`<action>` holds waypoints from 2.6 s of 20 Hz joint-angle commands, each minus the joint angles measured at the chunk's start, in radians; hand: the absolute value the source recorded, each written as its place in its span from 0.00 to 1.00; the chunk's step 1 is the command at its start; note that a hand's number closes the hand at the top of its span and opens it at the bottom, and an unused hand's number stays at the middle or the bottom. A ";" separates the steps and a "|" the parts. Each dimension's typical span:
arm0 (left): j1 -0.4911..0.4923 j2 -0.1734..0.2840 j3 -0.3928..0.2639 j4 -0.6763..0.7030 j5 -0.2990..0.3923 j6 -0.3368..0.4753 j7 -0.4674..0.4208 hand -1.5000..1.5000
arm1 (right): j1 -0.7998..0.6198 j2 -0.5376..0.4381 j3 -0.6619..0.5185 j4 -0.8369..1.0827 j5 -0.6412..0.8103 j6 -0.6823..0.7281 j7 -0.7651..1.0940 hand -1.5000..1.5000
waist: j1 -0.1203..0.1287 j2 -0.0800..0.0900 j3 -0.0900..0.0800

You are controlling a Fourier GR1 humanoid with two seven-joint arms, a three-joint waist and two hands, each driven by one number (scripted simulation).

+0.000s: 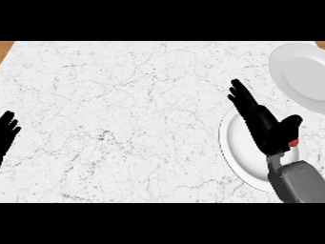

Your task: Pick the bell pepper from the plate and place it in the plate

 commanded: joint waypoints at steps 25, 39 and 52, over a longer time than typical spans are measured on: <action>-0.045 -0.319 -0.229 0.002 -0.066 0.128 0.175 0.50 | 0.087 -0.759 -0.049 -0.408 0.958 -0.024 -0.021 0.00 | -0.024 -0.007 0.002; -0.041 -0.318 -0.201 0.032 -0.068 0.049 0.144 0.50 | 0.075 -0.526 0.212 -0.450 1.393 0.249 0.402 0.00 | 0.014 0.002 0.007; -0.045 -0.378 -0.177 0.022 -0.133 0.072 0.155 0.50 | 0.145 -0.354 0.165 -0.303 1.557 0.269 0.367 0.00 | 0.002 0.000 0.008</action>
